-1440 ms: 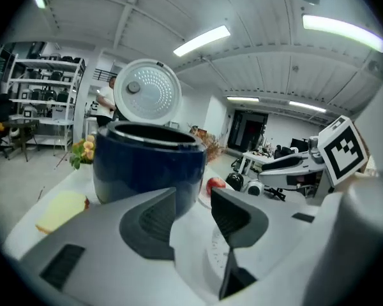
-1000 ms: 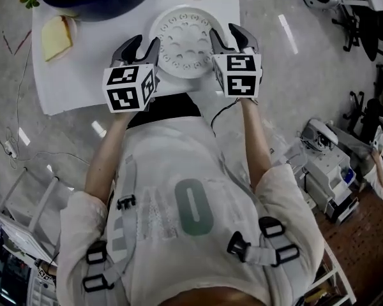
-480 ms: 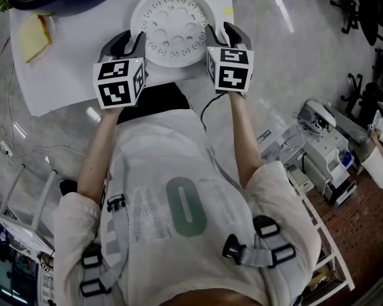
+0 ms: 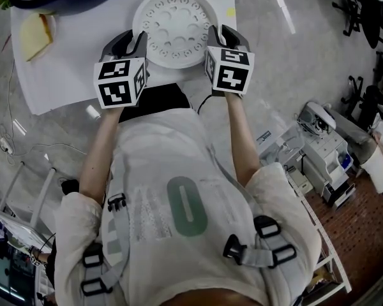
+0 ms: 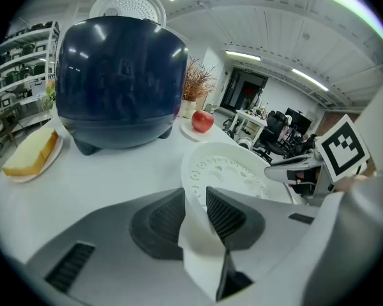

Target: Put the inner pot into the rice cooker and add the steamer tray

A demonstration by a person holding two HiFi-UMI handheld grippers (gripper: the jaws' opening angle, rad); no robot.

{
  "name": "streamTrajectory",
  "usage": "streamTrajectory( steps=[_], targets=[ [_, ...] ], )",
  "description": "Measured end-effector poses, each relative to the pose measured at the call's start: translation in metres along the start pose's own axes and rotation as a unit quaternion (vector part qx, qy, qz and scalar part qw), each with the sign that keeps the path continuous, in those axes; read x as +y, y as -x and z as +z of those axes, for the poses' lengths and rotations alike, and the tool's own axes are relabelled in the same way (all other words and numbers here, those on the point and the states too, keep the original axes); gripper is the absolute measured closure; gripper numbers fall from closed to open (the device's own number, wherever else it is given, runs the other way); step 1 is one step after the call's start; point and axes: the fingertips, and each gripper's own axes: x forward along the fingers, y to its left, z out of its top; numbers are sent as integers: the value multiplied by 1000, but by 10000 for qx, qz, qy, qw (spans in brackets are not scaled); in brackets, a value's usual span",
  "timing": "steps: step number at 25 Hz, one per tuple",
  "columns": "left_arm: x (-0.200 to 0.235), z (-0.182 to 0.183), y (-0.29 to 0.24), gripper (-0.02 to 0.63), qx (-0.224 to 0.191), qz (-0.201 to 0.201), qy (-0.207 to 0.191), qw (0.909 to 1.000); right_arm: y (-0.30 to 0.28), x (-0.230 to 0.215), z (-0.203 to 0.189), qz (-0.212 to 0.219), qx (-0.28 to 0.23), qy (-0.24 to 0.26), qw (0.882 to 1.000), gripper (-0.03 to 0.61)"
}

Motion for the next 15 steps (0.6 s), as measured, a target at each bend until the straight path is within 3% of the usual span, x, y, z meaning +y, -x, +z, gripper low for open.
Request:
streamTrajectory(
  steps=[7, 15],
  targets=[
    [-6, 17, -2, 511, -183, 123, -31, 9998, 7, -9, 11, -136, -181, 187, 9996, 479],
    [-16, 68, 6, 512, -837, 216, -355, 9956, 27, -24, 59, -312, -833, 245, 9957, 482]
  ],
)
